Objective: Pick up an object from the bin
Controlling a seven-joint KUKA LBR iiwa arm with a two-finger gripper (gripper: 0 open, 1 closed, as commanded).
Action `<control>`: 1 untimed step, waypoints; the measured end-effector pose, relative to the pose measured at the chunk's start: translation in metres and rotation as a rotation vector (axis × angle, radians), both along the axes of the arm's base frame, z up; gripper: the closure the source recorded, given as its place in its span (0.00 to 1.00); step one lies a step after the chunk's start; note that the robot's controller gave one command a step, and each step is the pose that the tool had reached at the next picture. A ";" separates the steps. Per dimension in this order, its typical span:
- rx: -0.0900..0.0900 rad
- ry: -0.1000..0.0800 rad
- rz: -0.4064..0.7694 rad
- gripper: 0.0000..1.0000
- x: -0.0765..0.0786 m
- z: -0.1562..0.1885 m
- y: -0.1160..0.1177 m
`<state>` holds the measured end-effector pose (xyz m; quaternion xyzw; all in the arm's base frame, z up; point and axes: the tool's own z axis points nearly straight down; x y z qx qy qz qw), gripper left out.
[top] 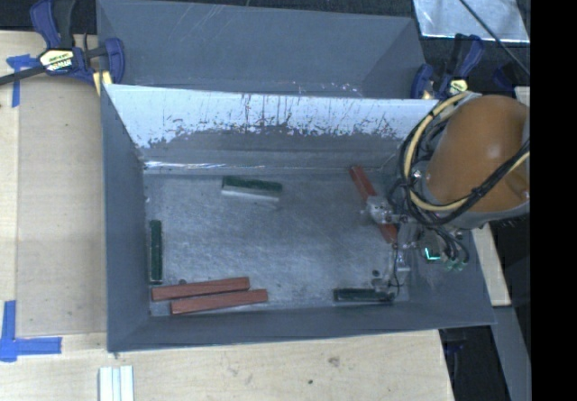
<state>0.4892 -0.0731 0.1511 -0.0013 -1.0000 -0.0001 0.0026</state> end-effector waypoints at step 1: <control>-0.001 -0.008 0.003 0.00 0.002 0.004 0.000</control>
Offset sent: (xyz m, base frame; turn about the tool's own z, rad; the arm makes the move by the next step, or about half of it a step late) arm -0.0069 -0.0029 -0.0515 -0.2245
